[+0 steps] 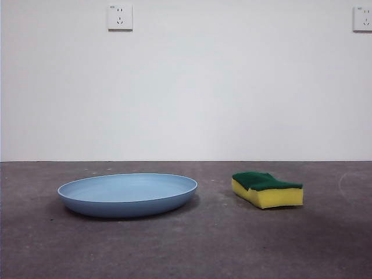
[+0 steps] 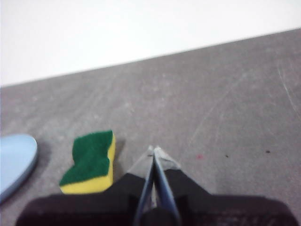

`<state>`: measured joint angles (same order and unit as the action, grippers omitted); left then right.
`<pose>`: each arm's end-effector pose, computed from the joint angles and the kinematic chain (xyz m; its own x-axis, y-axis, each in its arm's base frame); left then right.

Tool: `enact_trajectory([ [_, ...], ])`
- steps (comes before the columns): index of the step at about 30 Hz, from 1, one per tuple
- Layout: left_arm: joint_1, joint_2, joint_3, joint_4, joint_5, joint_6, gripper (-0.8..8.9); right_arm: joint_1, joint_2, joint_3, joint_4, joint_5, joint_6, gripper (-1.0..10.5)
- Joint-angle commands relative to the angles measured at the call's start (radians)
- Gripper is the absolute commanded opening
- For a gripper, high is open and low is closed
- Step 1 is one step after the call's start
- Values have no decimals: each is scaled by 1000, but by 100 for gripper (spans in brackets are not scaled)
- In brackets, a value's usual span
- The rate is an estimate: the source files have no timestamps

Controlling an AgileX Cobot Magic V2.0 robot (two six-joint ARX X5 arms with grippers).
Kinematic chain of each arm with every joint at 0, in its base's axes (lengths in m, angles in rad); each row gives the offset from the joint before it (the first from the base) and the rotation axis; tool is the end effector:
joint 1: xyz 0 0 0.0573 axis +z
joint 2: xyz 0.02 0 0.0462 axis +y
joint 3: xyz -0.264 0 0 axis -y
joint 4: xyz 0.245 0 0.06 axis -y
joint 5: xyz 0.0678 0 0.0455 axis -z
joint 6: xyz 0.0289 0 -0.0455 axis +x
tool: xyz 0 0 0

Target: Pick up the plate,pick up the cloth,clean the plate with the cloth

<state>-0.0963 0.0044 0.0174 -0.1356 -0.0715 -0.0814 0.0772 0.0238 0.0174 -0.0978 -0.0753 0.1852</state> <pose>0.0959 -0.0072 0.1560 0.9922 -0.0241 -0.1220 0.0153 0.9973 -0.0720 0.0971 0.0097 0.1582 0.9830 0.1515 -0.1037 -0.1298 0.9730 0.1908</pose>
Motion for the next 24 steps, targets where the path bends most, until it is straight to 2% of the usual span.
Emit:
enact_trajectory([
  [1,3,-2,6,5,-2,-67,-6,-2,16,40,2,4,52,-12],
  [4,3,10,65,-35,-2,-108,-6,-2,64,115,-26,4,54,-12],
  [8,3,76,187,-98,-2,-107,-6,-2,200,272,-95,6,70,-12],
  [15,3,356,470,-209,28,-105,-6,-2,539,626,-265,-5,62,-11],
  [18,3,499,601,-284,92,-101,-6,-2,683,781,-362,-22,15,-11],
  [24,3,760,832,-426,241,-57,-5,-2,919,1022,-505,-139,-103,-3],
])
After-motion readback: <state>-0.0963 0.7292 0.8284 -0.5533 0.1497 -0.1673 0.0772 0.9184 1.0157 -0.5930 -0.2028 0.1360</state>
